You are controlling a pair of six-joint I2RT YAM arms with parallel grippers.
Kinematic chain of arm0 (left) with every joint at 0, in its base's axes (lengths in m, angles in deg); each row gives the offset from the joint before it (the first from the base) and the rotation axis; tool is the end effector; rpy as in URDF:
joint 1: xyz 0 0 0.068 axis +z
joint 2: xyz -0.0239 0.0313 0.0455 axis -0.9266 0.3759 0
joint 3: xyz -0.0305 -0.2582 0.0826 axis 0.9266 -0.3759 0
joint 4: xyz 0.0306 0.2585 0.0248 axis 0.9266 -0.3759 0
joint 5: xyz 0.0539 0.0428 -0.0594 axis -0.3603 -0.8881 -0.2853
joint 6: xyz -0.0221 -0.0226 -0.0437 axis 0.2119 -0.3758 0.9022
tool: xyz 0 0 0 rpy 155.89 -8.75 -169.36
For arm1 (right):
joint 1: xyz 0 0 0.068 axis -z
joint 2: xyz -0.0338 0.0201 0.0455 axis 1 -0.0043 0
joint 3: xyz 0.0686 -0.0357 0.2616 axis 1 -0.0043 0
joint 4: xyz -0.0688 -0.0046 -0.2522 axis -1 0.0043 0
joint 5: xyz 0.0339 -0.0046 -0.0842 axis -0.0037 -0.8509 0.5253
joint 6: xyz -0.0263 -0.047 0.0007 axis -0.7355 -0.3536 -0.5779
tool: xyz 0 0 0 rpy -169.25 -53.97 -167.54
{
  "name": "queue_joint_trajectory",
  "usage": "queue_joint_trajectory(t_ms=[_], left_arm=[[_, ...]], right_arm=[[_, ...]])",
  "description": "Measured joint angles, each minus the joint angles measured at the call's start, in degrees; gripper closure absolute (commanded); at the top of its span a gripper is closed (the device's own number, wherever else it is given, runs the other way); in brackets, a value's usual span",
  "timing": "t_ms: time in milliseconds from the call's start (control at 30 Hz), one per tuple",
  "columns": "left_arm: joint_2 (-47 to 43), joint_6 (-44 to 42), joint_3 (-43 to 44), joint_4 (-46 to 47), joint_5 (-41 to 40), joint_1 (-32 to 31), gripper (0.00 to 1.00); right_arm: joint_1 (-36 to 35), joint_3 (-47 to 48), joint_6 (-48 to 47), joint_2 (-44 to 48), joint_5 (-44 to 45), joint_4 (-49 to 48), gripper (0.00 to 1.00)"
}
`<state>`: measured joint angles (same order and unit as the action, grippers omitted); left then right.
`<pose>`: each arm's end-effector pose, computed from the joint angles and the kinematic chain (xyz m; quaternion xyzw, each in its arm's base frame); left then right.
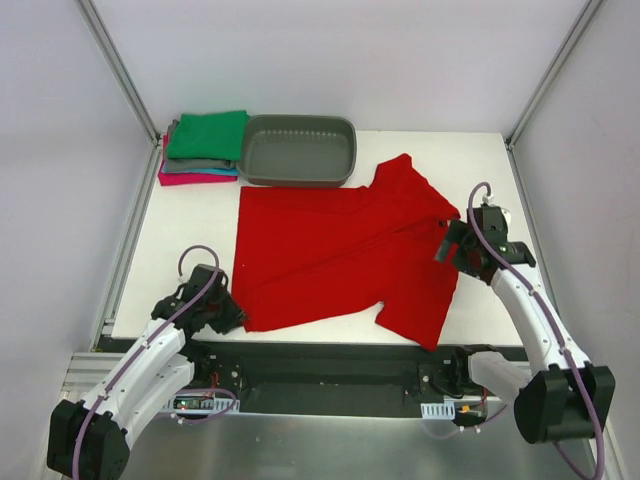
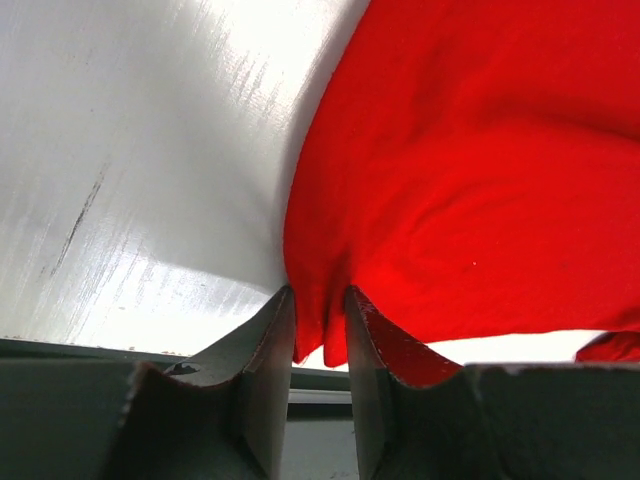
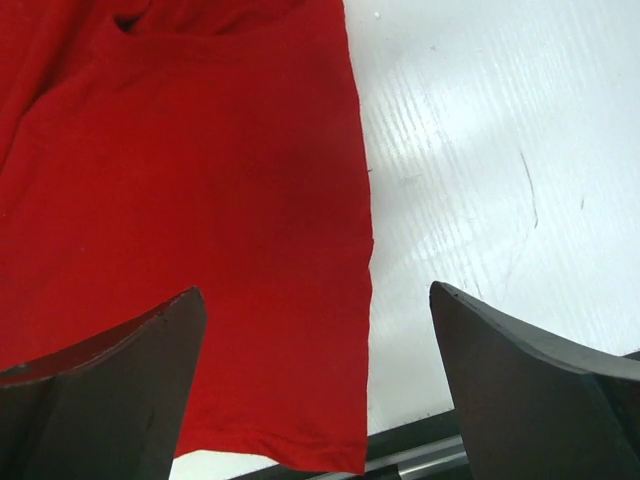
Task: Fold and stack the t-shirts
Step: Grap the side of the flattened tshirt closest away from the robot with both arms
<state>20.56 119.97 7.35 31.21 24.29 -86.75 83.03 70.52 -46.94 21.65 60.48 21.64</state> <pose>0.1188 -0.0435 0.1555 -0.3080 0.9031 -0.2141 0.2092 0.2103 0.0166 0.2636 0.0710 0.9349 -0.0575 0.3429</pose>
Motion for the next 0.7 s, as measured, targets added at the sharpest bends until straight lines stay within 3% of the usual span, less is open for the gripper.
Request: queue_joint_trajectory(t_ms=[67, 167, 233, 300, 433, 700], left_arm=[[-0.5, -0.09, -0.24, 0.0, 0.2, 0.0, 0.75], [-1.68, -0.17, -0.66, -0.11, 0.81, 0.0, 0.87], [-2.12, -0.13, -0.98, -0.35, 0.98, 0.0, 0.89], [-2.36, -0.37, -1.16, -0.63, 1.01, 0.0, 0.72], [-2.4, -0.59, -1.09, -0.39, 1.31, 0.0, 0.75], [-6.49, 0.33, -1.11, -3.15, 0.85, 0.0, 0.69]], right_arm=[[0.0, -1.33, 0.52, 2.54, -0.7, 0.04, 0.04], [0.0, -3.58, 1.36, 7.78, -1.75, 0.48, 0.04], [0.0, -5.31, 2.08, 11.72, -2.21, 1.22, 0.04], [0.0, -6.86, 2.67, 14.86, -2.64, 2.08, 0.04], [0.0, -9.51, 3.43, 19.06, -3.78, 3.82, 0.04], [0.0, -10.36, 3.39, 19.3, -4.76, 6.25, 0.04]])
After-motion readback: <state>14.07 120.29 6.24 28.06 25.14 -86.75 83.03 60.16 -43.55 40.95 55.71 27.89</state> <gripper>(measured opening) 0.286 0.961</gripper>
